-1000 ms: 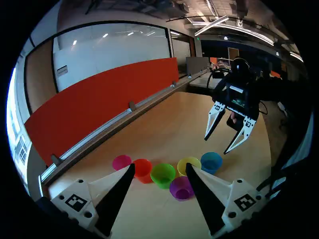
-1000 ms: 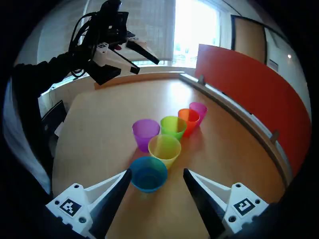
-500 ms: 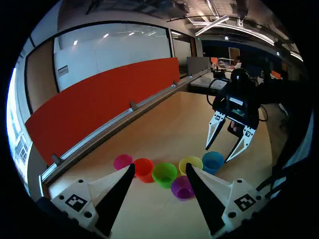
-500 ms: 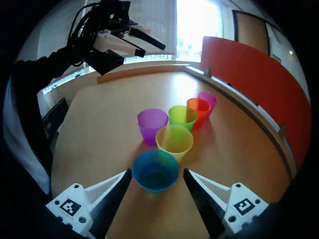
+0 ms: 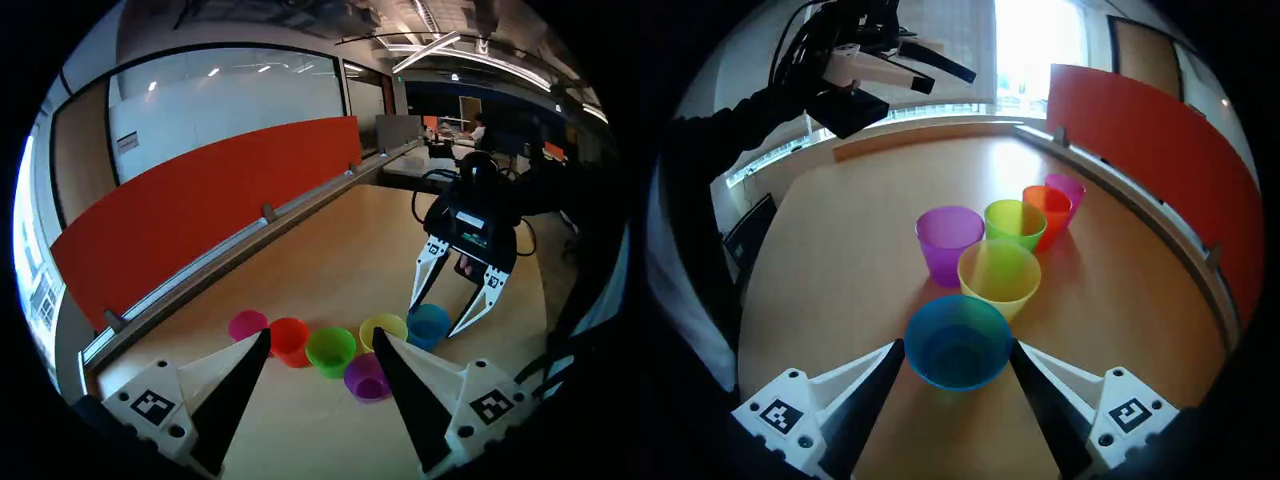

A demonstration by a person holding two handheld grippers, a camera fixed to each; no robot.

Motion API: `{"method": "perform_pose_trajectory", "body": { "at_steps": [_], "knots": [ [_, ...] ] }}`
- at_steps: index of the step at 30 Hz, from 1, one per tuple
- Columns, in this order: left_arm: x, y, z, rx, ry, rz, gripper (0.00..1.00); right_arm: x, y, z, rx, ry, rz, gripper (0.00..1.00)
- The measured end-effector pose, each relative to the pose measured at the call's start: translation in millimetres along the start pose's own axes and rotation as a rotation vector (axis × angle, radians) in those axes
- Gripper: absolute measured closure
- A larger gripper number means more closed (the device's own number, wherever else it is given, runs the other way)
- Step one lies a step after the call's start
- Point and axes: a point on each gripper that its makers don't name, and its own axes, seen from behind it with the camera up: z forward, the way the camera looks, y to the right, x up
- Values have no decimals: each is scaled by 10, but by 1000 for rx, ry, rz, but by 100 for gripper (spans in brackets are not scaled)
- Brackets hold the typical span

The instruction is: Pour water

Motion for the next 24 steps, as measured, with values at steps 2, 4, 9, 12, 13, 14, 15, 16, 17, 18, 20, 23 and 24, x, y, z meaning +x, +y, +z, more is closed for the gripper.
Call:
{"method": "perform_pose_trajectory", "body": {
  "at_steps": [2, 4, 9, 12, 13, 14, 15, 16, 17, 18, 20, 23, 24],
  "knots": [
    [-5, -2, 6, 1, -1, 1, 6, -2, 6, 27, -3, 0, -2, 0],
    [-9, -3, 7, 2, -2, 1, 6, -5, 11, 53, -5, 0, -4, 0],
    [-13, -4, -2, 3, -2, 4, 6, -8, 4, 113, -7, -3, -6, 0],
    [-10, -12, -7, 6, 1, 4, 6, -8, -7, 142, -7, -3, -7, 0],
    [-9, -14, -8, 7, 2, 3, 6, -11, -8, 148, -8, -4, -7, 0],
    [-9, -17, -8, 7, 3, 2, 6, -15, -8, 155, -8, -5, -7, 0],
    [-8, -19, -9, 7, 3, 2, 6, -19, -8, 161, -9, -7, -7, 0],
    [-8, -19, -10, 7, 4, 2, 6, -24, -5, 165, -11, -8, -8, 0],
    [-7, -19, -11, 7, 4, 2, 6, -29, -2, 169, -13, -10, -9, 0],
    [-7, -19, -12, 7, 5, 3, 6, -33, 1, 172, -14, -11, -9, 0],
    [-9, -23, -16, 9, 5, 3, 6, -35, 8, 177, -18, -10, -7, 1],
    [-16, -25, -21, 9, 5, 3, 6, -38, 15, 185, -20, -6, 1, 3],
    [-18, -25, -22, 9, 5, 3, 6, -39, 15, 187, -20, -5, 4, 5]
  ]
}}
